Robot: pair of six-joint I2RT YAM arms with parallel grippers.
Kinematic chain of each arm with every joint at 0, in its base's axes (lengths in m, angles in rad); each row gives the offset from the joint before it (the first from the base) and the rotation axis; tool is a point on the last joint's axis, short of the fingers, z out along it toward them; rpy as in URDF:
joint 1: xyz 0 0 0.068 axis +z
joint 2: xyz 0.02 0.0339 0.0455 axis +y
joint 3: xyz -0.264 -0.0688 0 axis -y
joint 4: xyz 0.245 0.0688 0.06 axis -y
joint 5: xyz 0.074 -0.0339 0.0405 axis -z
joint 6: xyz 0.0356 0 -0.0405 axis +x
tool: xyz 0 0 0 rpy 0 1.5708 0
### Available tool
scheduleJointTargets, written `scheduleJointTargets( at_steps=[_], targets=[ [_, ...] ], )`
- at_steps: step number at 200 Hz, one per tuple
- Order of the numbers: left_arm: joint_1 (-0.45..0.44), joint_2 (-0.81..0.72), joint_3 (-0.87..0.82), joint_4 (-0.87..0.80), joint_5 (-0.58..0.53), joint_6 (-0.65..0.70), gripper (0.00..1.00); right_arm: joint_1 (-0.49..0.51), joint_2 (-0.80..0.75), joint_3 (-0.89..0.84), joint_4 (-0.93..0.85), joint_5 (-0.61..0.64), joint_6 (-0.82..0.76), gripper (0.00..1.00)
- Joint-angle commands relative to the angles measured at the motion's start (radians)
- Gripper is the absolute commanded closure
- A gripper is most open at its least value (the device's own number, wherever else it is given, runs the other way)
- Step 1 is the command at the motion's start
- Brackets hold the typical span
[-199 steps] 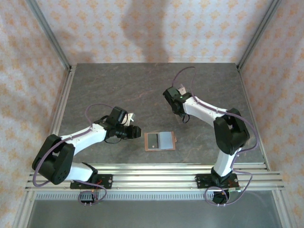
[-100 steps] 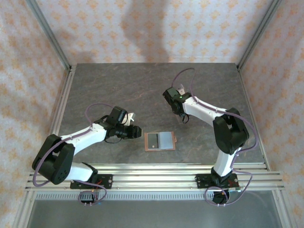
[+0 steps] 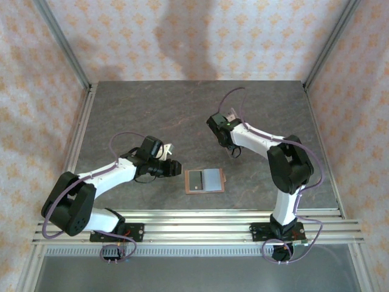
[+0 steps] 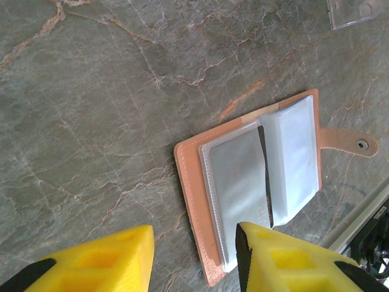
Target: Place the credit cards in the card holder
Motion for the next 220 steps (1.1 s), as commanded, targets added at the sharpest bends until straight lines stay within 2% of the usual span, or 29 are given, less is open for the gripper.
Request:
scheduleJointTargets(
  at_steps=[1,57,106,182,220],
  targets=[
    [0.008,0.009,0.001,0.015,0.011,0.02,0.59,0.004,0.011,0.032,-0.032,0.084,0.016,0.63],
    [0.008,0.026,-0.003,0.043,0.014,0.011,0.59,0.004,0.005,0.033,-0.037,0.121,0.023,0.63],
    [0.007,0.038,0.006,0.036,0.015,0.015,0.59,0.005,0.005,0.033,-0.039,0.104,0.023,0.73],
    [0.007,0.039,0.019,0.017,0.013,0.016,0.59,0.014,-0.033,0.029,-0.047,0.033,0.023,0.82],
    [0.007,0.056,0.037,-0.004,0.022,0.022,0.6,0.014,-0.047,0.025,-0.049,-0.042,0.025,0.86]
  ],
)
